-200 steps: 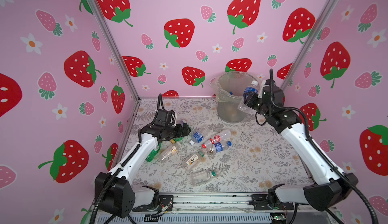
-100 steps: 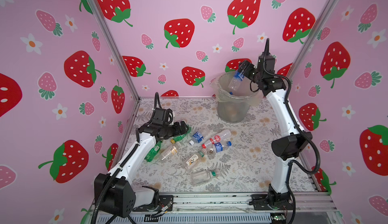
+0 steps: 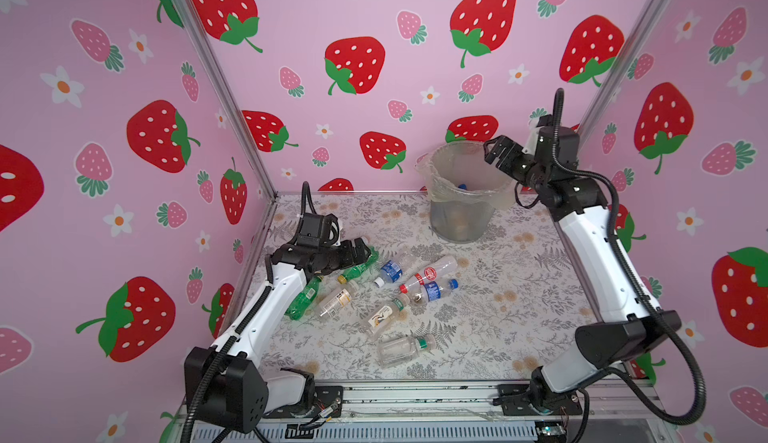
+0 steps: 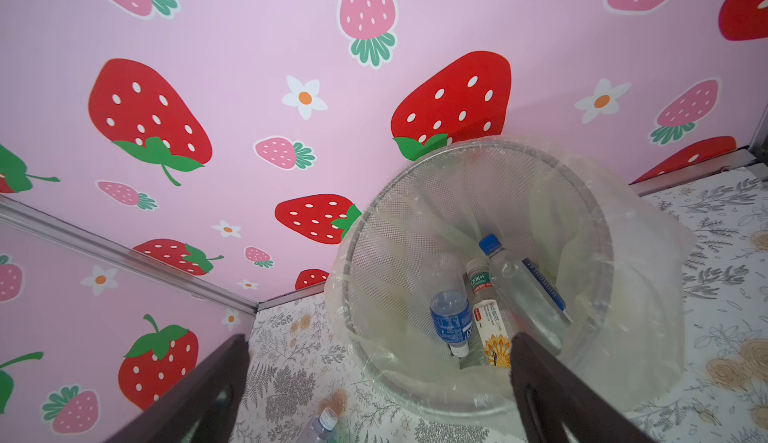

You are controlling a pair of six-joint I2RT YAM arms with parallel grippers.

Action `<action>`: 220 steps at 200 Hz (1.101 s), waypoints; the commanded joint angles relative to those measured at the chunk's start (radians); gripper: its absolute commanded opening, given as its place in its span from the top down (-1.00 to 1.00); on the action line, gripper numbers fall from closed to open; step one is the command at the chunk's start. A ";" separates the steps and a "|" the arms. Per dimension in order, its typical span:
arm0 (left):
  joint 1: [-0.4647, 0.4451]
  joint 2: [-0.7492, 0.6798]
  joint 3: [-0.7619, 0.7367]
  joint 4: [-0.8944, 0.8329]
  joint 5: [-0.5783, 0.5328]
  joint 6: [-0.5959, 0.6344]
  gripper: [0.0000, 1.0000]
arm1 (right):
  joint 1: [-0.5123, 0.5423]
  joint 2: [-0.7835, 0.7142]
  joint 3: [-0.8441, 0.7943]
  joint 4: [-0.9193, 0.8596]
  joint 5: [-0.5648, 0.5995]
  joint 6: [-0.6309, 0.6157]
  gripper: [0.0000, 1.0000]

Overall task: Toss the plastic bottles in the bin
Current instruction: 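Draw the right gripper back from the bin toward the table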

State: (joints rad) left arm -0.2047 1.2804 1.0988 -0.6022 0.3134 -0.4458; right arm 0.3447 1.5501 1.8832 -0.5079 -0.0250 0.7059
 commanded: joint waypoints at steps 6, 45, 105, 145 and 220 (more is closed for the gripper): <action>0.006 -0.024 0.026 0.000 -0.029 0.009 -0.98 | 0.000 -0.076 -0.134 0.004 -0.040 -0.033 -0.99; 0.006 -0.018 0.040 -0.005 -0.041 0.003 -0.98 | -0.001 -0.200 -0.303 0.076 -0.096 -0.016 -0.99; 0.004 -0.031 0.090 -0.079 -0.069 -0.034 -0.98 | -0.001 -0.286 -0.470 0.102 -0.144 -0.041 -0.99; -0.012 -0.051 0.080 -0.120 -0.045 -0.045 -0.98 | -0.001 -0.287 -0.540 0.117 -0.209 -0.064 -0.99; -0.177 -0.111 0.078 -0.194 -0.138 0.003 -0.98 | -0.001 -0.308 -0.674 0.195 -0.258 -0.013 -0.99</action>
State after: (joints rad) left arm -0.3149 1.1805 1.1496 -0.7341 0.2314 -0.4686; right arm 0.3447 1.2667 1.2072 -0.3695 -0.2535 0.6846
